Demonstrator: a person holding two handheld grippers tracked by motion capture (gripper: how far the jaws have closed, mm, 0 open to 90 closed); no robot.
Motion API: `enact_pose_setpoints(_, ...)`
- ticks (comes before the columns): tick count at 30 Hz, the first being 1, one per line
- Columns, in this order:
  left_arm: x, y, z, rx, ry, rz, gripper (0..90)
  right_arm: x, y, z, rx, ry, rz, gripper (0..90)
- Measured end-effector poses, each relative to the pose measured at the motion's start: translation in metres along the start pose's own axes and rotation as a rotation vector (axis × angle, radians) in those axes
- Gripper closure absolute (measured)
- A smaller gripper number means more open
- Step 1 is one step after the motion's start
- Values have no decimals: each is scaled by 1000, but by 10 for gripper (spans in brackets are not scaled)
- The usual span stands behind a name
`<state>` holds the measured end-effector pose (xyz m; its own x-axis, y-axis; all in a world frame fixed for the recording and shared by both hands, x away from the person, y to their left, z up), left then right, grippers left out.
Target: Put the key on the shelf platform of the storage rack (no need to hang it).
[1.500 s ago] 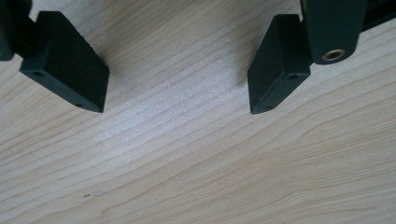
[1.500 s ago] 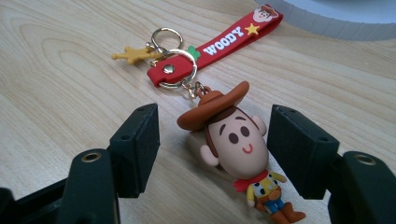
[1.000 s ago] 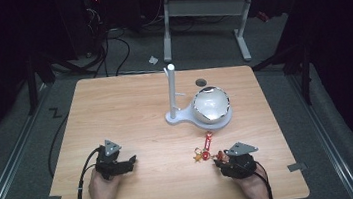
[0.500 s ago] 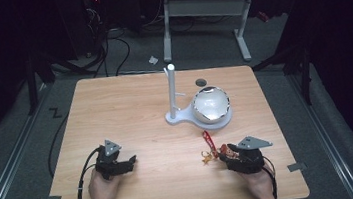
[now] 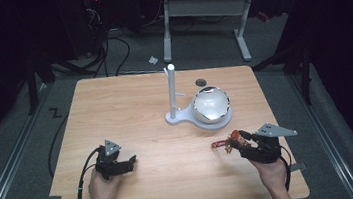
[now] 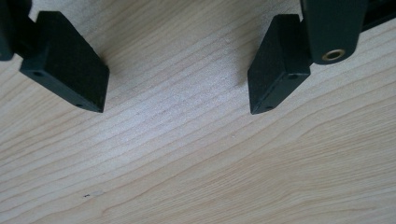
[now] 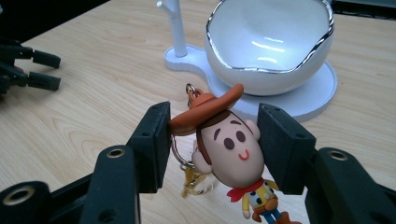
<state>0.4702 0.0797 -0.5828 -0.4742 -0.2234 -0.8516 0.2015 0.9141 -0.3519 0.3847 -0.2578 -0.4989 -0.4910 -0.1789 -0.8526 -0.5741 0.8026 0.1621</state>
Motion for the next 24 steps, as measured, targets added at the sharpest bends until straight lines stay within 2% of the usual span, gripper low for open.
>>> enact_pose_setpoints(9,0,0,0,0,0,0,209,-22,-10,-17,-8,-19,15,468)
enact_pose_setpoints(17,0,0,0,1,-1,-2,209,-37,-17,-23,-16,-18,29,468)
enact_pose_setpoints(24,0,0,0,0,0,0,209,-55,-20,-27,-19,-30,17,468)
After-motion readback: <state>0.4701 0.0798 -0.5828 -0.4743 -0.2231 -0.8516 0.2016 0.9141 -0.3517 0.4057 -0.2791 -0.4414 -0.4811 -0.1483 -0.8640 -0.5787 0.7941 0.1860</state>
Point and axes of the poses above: each handheld gripper's, and its own axes: z roughly forward along the jaws, x roughly out of its underside, y roughly to its left, the point moved 10 cm from there along z, roughly forward along the jaws, and after that the axes turned 6 degrees about -x, right-handed, at the moved point
